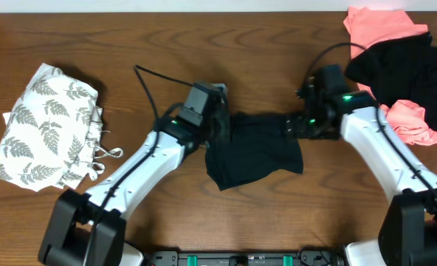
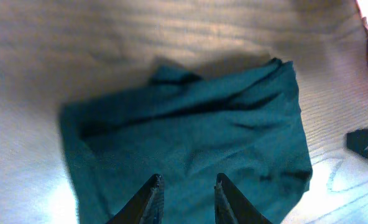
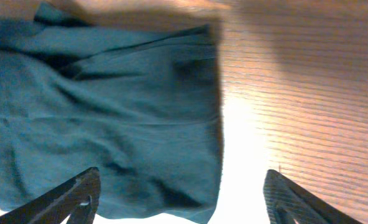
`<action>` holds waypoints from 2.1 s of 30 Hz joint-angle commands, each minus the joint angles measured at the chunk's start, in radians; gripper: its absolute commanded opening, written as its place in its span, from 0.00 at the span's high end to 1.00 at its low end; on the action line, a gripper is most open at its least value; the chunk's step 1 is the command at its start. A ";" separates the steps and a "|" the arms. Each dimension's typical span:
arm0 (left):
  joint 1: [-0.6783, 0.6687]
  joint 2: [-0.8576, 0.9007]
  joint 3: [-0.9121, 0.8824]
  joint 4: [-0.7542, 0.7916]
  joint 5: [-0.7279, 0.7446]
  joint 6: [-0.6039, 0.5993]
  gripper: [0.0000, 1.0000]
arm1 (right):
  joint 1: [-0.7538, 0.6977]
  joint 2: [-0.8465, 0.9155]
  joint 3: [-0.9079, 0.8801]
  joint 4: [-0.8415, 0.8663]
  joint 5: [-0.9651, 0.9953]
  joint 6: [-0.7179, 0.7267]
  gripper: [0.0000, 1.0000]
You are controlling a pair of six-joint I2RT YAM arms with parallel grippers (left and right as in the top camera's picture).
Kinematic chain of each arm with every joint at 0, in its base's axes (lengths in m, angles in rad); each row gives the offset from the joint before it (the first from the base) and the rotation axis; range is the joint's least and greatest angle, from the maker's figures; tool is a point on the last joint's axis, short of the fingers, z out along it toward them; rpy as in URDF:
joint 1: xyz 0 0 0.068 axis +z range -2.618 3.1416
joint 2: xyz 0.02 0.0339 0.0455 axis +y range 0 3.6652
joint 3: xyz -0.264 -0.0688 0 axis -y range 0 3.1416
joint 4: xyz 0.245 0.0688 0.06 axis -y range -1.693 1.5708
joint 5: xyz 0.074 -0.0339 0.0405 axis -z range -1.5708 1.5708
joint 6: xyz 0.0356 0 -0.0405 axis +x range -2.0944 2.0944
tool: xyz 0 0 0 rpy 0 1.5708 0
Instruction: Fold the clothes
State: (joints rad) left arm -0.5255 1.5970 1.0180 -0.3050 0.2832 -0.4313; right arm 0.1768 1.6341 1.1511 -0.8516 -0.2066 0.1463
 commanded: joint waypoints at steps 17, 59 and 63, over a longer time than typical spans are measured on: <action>-0.056 0.203 0.001 -0.001 -0.033 -0.229 0.72 | -0.091 0.309 0.004 0.067 -0.273 -0.118 0.28; -0.056 0.207 0.001 0.002 -0.048 -0.192 0.68 | -0.247 0.282 0.005 0.049 -0.394 -0.230 0.99; -0.056 0.207 0.001 0.002 -0.047 -0.192 0.66 | -0.281 0.186 0.006 0.007 -0.267 -0.199 0.99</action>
State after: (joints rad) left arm -0.5808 1.7901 1.0180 -0.2962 0.2550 -0.6422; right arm -0.0822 1.9217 1.1549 -0.8356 -0.5877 -0.0971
